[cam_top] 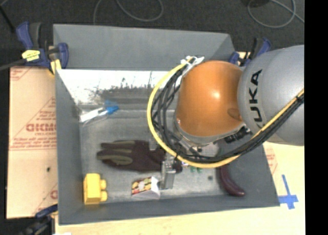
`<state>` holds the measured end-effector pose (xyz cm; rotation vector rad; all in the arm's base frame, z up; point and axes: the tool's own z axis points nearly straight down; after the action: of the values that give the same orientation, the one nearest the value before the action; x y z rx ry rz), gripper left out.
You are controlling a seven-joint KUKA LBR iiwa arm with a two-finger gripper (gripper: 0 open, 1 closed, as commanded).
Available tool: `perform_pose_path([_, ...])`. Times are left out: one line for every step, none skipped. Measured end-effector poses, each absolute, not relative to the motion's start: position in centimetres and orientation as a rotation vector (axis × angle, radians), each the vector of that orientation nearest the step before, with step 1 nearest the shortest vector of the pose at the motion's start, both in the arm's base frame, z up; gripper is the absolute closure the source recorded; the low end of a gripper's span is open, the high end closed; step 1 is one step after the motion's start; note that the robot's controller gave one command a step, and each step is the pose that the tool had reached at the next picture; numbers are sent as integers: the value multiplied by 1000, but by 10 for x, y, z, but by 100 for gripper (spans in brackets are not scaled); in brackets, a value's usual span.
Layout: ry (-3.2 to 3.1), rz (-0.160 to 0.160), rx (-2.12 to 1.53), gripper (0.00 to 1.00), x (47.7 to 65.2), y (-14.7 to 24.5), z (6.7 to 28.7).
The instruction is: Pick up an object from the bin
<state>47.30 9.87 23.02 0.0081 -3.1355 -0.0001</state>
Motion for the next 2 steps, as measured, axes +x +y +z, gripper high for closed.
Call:
perform_pose_path([-3144,-2,3,0,475,98,234])
perform_pose_path([-3142,-3,-147,0,500,106,194])
